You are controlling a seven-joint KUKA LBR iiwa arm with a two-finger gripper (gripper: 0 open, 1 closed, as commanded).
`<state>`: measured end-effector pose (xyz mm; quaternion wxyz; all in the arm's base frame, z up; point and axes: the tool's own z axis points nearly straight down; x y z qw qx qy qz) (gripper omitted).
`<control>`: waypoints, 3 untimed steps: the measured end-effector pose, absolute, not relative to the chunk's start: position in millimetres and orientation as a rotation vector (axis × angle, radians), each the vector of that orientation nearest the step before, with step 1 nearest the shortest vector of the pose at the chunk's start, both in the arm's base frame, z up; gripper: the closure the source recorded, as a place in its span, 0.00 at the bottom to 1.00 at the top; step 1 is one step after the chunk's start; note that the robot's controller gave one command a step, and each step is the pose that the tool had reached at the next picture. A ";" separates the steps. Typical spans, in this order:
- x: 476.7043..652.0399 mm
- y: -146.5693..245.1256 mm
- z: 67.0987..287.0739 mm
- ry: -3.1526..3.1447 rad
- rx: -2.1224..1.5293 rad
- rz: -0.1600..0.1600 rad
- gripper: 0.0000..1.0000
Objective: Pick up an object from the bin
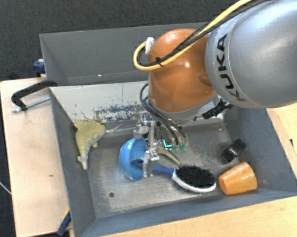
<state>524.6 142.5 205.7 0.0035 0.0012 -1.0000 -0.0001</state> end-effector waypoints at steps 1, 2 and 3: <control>516.7 144.1 89.4 -3.140 0.129 -0.001 0.00; 519.5 144.7 96.1 -3.148 0.127 -0.005 1.00; 513.6 160.0 228.9 -3.153 0.115 -0.008 1.00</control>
Offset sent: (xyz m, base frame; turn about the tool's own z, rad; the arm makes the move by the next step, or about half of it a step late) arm -0.0085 0.0016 -0.1149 -0.0803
